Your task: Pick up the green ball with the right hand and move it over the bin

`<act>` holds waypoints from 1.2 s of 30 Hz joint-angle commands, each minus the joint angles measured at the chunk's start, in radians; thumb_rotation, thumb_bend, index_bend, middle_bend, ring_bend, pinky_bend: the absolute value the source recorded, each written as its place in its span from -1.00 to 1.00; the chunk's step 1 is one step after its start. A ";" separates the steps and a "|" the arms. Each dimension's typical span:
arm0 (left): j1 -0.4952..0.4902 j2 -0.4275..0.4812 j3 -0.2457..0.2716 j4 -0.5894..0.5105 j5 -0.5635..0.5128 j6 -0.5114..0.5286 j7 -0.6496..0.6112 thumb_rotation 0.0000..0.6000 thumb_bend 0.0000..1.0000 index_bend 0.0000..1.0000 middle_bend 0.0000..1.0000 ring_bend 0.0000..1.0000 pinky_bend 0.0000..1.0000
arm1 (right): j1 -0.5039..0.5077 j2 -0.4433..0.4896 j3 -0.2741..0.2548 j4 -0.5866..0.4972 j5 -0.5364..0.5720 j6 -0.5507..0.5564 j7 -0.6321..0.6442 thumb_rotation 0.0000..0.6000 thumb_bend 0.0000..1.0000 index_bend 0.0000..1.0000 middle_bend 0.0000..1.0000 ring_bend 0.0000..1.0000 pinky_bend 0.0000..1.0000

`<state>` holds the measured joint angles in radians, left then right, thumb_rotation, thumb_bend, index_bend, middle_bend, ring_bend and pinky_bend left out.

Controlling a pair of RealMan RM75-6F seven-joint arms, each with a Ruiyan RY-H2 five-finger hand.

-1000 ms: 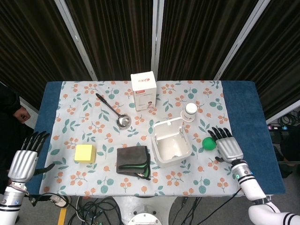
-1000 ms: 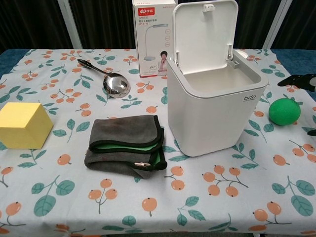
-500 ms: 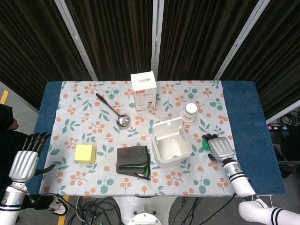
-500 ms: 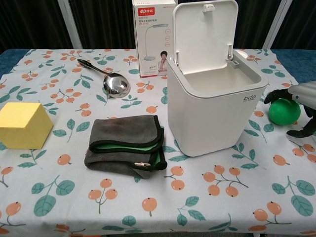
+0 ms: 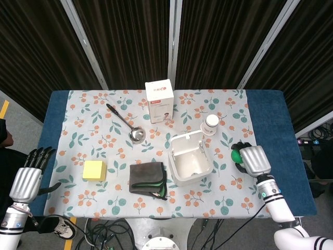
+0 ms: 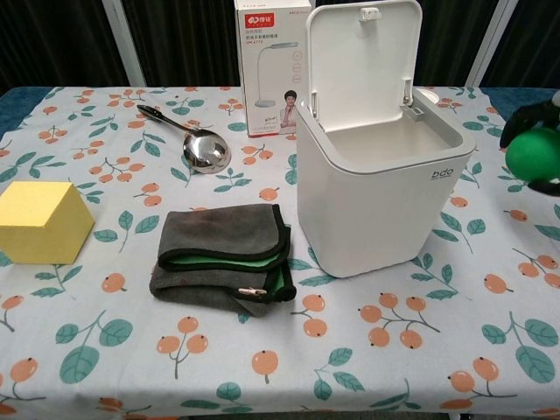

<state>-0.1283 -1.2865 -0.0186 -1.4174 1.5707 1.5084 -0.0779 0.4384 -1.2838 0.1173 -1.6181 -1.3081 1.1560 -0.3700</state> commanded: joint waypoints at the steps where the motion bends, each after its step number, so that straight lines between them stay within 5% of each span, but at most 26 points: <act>1: -0.001 -0.001 0.000 0.000 0.001 -0.002 0.001 1.00 -1.00 -0.83 -0.85 -1.00 -0.87 | -0.031 0.089 0.015 -0.101 -0.112 0.107 0.048 1.00 -0.30 0.32 0.02 0.05 0.52; 8: -0.005 -0.003 0.000 -0.001 0.001 -0.008 0.005 1.00 -1.00 -0.83 -0.85 -1.00 -0.87 | 0.005 0.184 0.026 -0.237 -0.288 0.136 0.063 1.00 -0.32 0.32 0.03 0.05 0.52; 17: -0.005 -0.001 -0.002 -0.003 0.003 -0.002 0.003 1.00 -1.00 -0.83 -0.85 -1.00 -0.87 | 0.113 0.101 0.048 -0.266 -0.274 -0.003 -0.014 1.00 -0.39 0.22 0.03 0.04 0.47; 23: -0.003 0.000 -0.002 0.003 0.000 -0.001 -0.007 1.00 -1.00 -0.83 -0.85 -1.00 -0.87 | 0.154 0.062 0.046 -0.266 -0.232 -0.072 -0.012 1.00 -0.56 -0.08 -0.09 -0.16 0.20; 30: -0.003 -0.002 -0.001 0.008 0.003 0.003 -0.012 1.00 -1.00 -0.83 -0.85 -1.00 -0.87 | 0.161 0.089 0.031 -0.287 -0.224 -0.091 0.021 1.00 -0.95 -0.53 -0.55 -0.74 -0.45; 36: -0.005 -0.004 -0.001 0.008 0.001 -0.002 -0.008 1.00 -1.00 -0.83 -0.85 -1.00 -0.87 | 0.152 0.112 0.019 -0.296 -0.233 -0.077 0.048 1.00 -1.00 -0.75 -0.71 -0.91 -0.62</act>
<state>-0.1327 -1.2903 -0.0201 -1.4092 1.5722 1.5069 -0.0865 0.5927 -1.1749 0.1380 -1.9126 -1.5396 1.0758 -0.3245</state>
